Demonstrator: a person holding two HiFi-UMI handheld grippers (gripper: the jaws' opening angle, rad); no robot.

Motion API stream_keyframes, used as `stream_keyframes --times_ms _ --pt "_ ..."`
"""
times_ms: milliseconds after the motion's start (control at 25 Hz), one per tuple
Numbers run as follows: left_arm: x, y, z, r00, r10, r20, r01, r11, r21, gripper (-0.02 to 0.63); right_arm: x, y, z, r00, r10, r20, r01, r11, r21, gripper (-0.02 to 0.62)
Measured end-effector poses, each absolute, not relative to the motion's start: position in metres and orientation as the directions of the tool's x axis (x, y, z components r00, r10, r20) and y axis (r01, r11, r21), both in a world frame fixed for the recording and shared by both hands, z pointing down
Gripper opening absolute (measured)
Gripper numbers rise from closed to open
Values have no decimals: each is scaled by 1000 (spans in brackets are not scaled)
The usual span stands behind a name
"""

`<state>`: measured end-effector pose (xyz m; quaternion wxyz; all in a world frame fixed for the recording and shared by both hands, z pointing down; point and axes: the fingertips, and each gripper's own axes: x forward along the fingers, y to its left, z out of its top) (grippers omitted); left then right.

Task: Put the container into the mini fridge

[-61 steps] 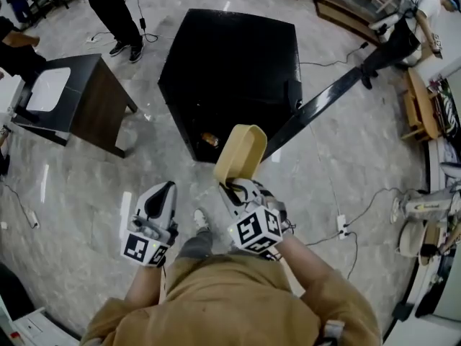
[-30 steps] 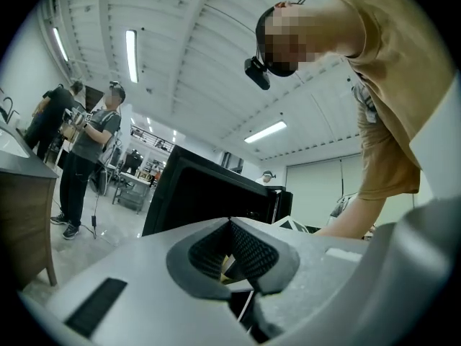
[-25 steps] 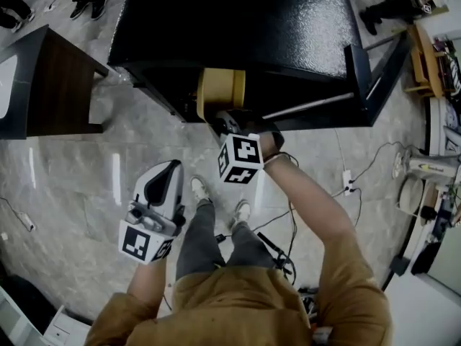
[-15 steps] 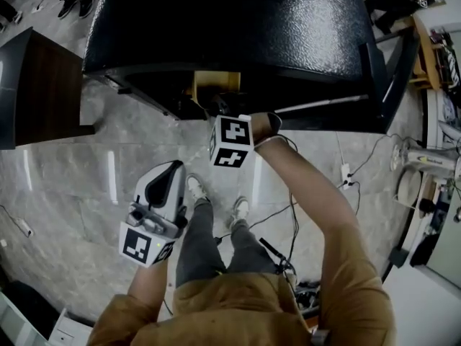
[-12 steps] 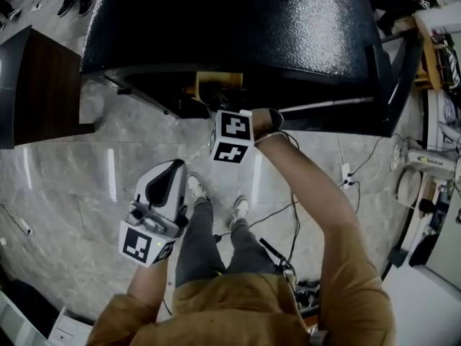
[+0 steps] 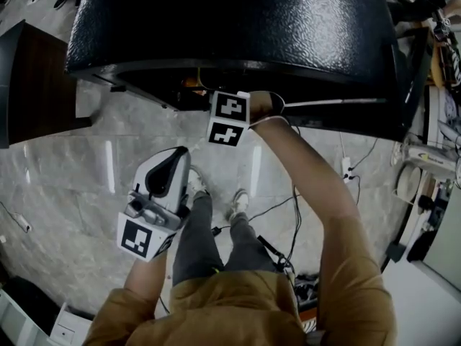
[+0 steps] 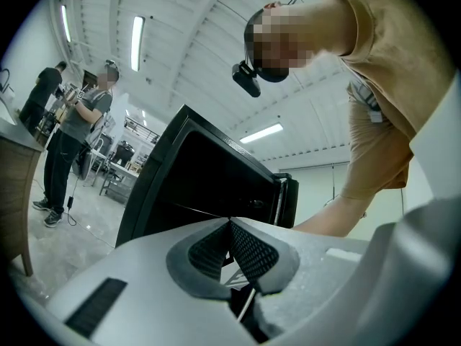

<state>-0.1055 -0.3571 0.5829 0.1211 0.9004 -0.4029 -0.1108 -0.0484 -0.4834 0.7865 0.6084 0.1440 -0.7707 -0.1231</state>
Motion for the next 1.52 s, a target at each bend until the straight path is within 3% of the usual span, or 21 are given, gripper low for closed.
stream_keyframes --times_ms 920,1080,1280,1440,1520 --pt "-125 -383 613 605 -793 -70 -736 -591 331 2 -49 -519 805 -132 -353 926 -40 936 350 9" --pt "-128 -380 610 602 -796 -71 -739 -588 328 2 -46 -520 804 -118 -363 924 -59 932 358 29" --pt "-130 -379 603 605 -793 -75 -738 -594 322 2 -44 -518 792 -138 -390 911 -108 920 377 101" --pt "-128 -373 591 602 -795 -77 -739 -591 323 2 -42 -510 763 -169 -438 883 -130 898 421 103" --pt "-126 -371 585 604 -793 -78 -741 -595 310 2 -40 -505 749 -182 -465 867 -123 885 449 63"
